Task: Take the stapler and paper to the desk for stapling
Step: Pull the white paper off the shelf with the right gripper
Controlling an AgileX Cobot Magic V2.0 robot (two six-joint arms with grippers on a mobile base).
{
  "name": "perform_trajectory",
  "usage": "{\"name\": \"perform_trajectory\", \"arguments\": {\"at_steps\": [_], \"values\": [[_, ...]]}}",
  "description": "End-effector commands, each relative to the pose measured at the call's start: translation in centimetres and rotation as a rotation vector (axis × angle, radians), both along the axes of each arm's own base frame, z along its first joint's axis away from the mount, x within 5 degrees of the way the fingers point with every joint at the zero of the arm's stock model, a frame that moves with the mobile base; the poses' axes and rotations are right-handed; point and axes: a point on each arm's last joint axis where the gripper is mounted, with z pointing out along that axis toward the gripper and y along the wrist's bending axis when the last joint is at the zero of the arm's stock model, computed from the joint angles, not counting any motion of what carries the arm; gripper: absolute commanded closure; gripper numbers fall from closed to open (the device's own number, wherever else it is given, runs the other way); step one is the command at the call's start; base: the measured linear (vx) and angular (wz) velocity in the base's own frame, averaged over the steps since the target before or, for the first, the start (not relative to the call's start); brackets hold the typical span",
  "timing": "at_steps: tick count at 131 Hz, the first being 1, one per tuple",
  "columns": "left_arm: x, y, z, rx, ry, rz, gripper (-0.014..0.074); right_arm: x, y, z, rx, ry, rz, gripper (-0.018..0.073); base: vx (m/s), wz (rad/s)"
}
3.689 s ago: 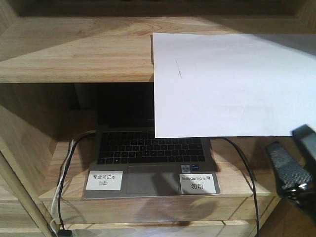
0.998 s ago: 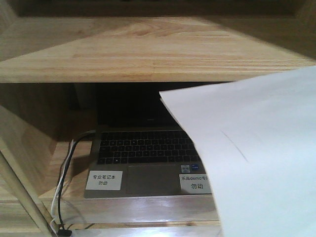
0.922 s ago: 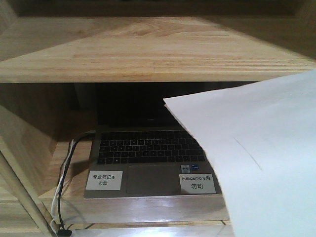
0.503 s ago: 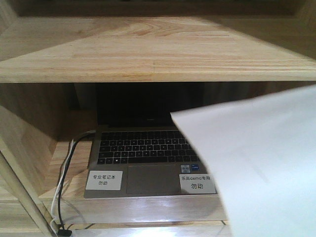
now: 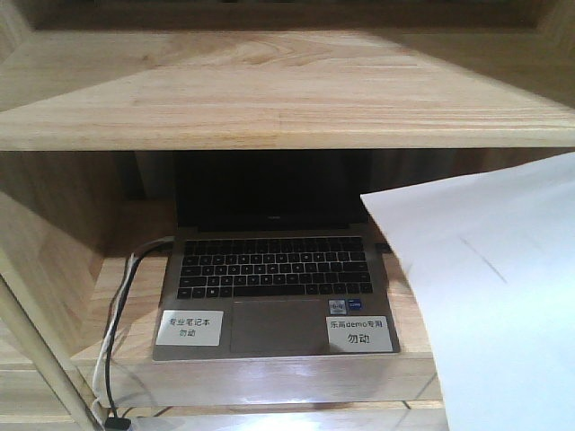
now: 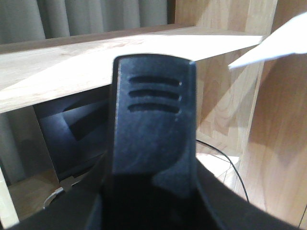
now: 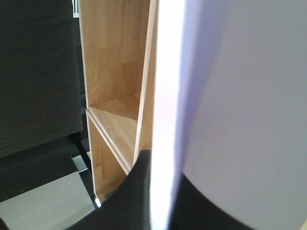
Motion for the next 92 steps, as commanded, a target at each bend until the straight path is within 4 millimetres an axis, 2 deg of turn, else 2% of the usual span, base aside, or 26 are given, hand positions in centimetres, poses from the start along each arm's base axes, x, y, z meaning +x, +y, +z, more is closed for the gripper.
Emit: {"name": "perform_trajectory", "arguments": {"at_steps": [1, 92], "values": [[0.02, 0.08, 1.76, -0.086, -0.094, 0.007, 0.0603, -0.3, -0.09, 1.17, 0.016, -0.064, -0.004, 0.0565, 0.0, 0.0], [0.02, 0.08, 1.76, -0.086, -0.094, 0.007, 0.0603, -0.33, -0.06, 1.18, 0.008, -0.07, -0.009, 0.0565, 0.0, 0.0]]}}
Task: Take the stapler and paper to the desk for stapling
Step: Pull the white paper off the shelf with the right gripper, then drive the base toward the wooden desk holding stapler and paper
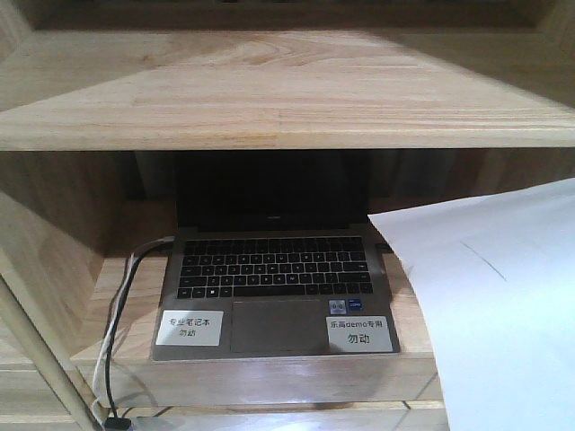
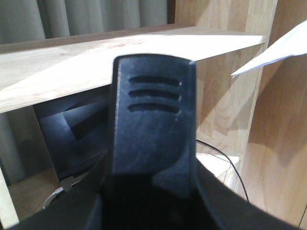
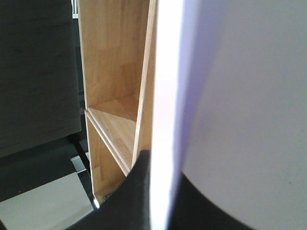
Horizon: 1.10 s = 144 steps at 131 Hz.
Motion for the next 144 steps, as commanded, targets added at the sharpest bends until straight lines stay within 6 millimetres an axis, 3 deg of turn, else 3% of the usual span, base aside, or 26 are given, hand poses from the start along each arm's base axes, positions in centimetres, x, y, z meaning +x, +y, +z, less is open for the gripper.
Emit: {"name": "perform_trajectory", "arguments": {"at_steps": [1, 144], "values": [[0.02, 0.08, 1.76, -0.086, -0.094, 0.007, 0.0603, -0.34, -0.04, 1.18, 0.007, -0.07, -0.006, 0.0565, 0.0, 0.0], [0.02, 0.08, 1.76, -0.086, -0.094, 0.007, 0.0603, -0.35, -0.02, 1.18, 0.005, -0.072, -0.005, 0.0565, -0.02, 0.07]]}}
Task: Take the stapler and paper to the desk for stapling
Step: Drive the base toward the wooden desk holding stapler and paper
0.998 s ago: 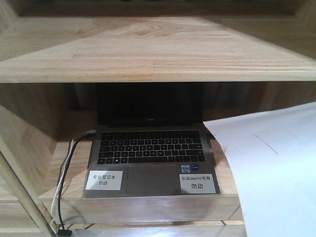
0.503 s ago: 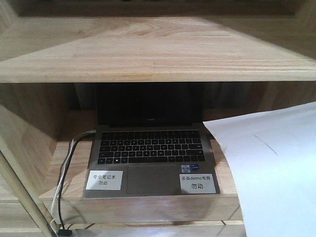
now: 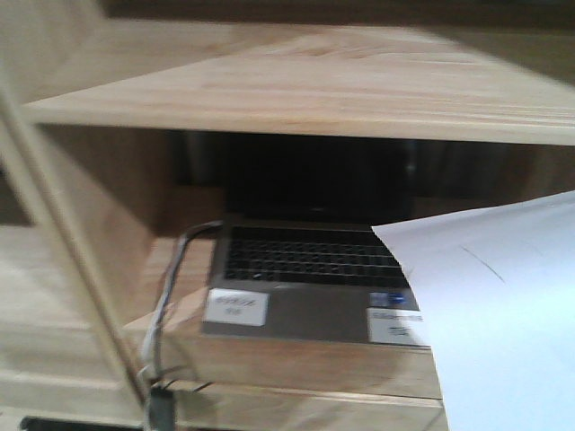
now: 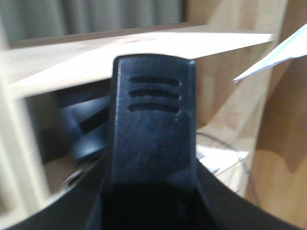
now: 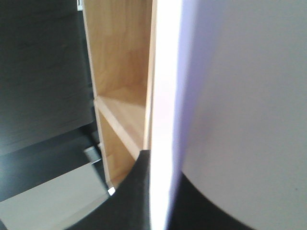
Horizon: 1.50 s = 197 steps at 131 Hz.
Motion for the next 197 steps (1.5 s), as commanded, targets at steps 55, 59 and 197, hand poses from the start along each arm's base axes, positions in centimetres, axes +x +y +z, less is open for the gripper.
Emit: {"name": "perform_trajectory", "arguments": {"at_steps": [55, 59, 197], "values": [[0.02, 0.08, 1.76, -0.086, -0.094, 0.007, 0.0603, -0.35, -0.04, 1.19, 0.009, -0.071, -0.005, 0.0565, -0.14, 0.56], [0.02, 0.08, 1.76, -0.086, -0.094, 0.007, 0.0603, -0.35, -0.04, 1.19, 0.009, -0.071, -0.005, 0.0565, -0.17, 0.65], [0.02, 0.08, 1.76, -0.086, -0.094, 0.007, 0.0603, -0.32, -0.04, 1.16, 0.007, -0.067, -0.005, 0.0565, -0.15, 0.58]]}}
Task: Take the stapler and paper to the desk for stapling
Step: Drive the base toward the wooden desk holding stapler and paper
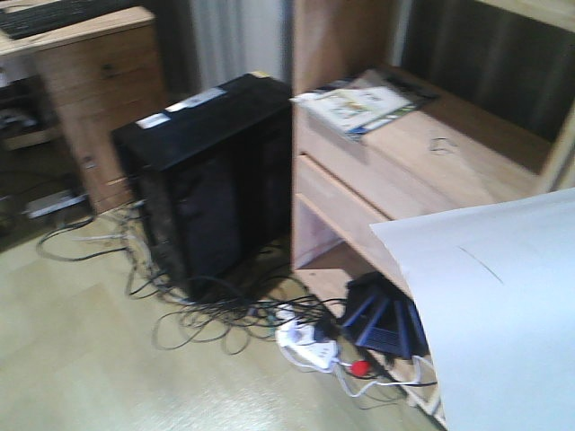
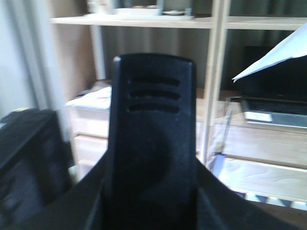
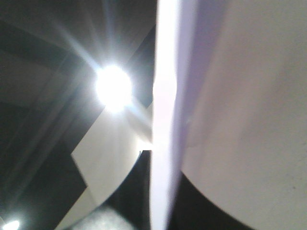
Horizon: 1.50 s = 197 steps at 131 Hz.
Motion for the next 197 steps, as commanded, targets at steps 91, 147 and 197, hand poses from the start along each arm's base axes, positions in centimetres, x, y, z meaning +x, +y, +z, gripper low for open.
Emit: {"name": "perform_trajectory", "arguments": {"at_steps": [91, 147, 197], "values": [[0.02, 0.08, 1.76, -0.086, -0.094, 0.007, 0.0603, -0.31, -0.07, 1.17, 0.011, -0.066, -0.006, 0.0565, -0.13, 0.49], [0.02, 0.08, 1.76, -0.086, -0.094, 0.007, 0.0603, -0.31, -0.07, 1.17, 0.011, -0.066, -0.006, 0.0565, -0.06, 0.36], [0.02, 0.07, 1.76, -0.087, -0.094, 0.007, 0.0603, -0.31, -0.07, 1.17, 0.011, -0.066, -0.006, 0.0565, 0.03, 0.27]]}}
